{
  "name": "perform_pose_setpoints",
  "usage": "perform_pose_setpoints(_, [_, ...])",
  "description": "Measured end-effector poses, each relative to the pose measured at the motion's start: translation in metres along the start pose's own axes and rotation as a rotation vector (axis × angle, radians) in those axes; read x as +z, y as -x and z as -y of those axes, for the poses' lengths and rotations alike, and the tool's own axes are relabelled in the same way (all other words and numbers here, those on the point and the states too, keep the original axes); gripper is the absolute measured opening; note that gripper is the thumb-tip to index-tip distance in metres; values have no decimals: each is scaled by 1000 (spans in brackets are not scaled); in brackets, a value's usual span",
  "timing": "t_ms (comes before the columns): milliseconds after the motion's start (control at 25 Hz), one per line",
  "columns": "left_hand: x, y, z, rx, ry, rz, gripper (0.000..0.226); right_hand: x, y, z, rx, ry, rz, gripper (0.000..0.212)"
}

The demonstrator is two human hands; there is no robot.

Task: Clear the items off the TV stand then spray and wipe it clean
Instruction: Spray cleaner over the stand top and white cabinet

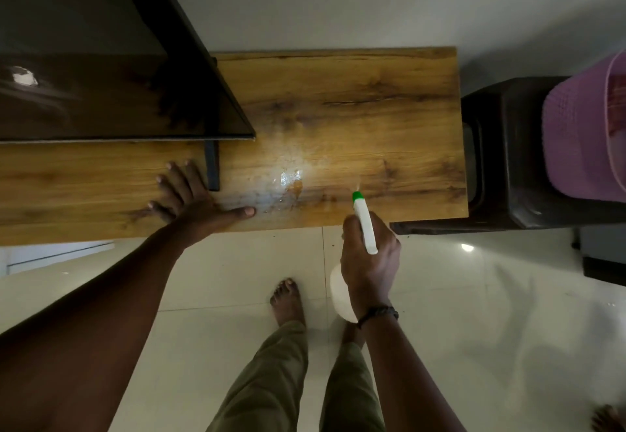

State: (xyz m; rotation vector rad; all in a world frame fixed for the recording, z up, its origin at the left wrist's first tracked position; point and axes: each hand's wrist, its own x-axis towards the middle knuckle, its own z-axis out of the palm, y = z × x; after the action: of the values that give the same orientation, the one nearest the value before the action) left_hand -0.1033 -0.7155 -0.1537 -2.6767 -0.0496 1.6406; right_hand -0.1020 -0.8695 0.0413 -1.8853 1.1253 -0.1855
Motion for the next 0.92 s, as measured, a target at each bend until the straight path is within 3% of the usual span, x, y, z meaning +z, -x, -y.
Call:
perform_pose_setpoints(200, [-24, 8, 8, 28, 42, -32, 53, -11, 33, -9, -1, 77, -6, 25])
perform_pose_setpoints(600, [3, 10, 23, 104, 66, -7, 51, -27, 79, -51, 96, 63, -32, 29])
perform_pose_setpoints(680, [13, 6, 38, 153, 66, -54, 51, -24, 87, -52, 50, 68, -8, 25])
perform_pose_setpoints(840, [52, 29, 117, 102, 138, 27, 46, -3, 90, -30, -43, 35, 39, 24])
perform_pose_setpoints(920, [50, 33, 151, 213, -35, -188, 27, 13, 78, -9, -16, -43, 39, 26])
